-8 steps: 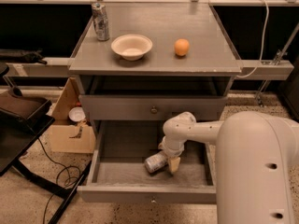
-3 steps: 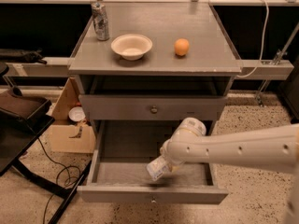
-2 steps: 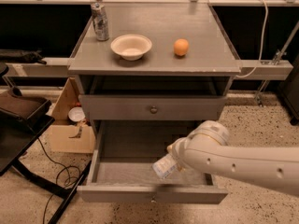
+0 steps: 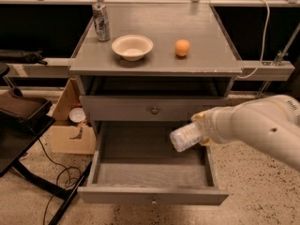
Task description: Pick blue plastic bottle from middle drawer and place on counter
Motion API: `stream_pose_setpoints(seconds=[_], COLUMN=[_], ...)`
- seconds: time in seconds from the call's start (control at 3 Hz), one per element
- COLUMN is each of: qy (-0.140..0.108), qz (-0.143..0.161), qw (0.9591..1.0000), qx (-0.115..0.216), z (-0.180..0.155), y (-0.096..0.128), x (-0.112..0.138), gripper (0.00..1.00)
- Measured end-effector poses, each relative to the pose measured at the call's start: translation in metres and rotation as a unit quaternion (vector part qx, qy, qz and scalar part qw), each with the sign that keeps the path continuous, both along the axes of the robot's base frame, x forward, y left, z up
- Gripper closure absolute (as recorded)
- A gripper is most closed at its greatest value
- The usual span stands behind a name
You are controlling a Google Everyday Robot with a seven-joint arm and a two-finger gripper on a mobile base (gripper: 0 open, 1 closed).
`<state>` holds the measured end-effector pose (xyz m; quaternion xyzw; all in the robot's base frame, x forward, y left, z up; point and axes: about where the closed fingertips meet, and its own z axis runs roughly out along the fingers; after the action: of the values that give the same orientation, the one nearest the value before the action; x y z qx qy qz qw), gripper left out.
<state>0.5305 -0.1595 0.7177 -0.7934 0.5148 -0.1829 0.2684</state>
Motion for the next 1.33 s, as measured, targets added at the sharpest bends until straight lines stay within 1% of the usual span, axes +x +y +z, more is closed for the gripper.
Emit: stream_pose_setpoints(seconds=[0.33, 0.67, 1.0, 1.33], qy=[0.006, -0.012, -0.048, -0.087], qz=[-0.005, 0.021, 0.075, 0.149], qw=[0.9999, 0.9997, 0.9959, 0.9846], qx=[0.015, 0.000, -0.016, -0.030], z=[0.030, 0.028, 0.050, 0.097], y=[-0.014, -0.007, 0.008, 0.028], x=[-0.001, 0.003, 0.021, 0.048], gripper=[1.00, 1.00, 1.00, 1.00])
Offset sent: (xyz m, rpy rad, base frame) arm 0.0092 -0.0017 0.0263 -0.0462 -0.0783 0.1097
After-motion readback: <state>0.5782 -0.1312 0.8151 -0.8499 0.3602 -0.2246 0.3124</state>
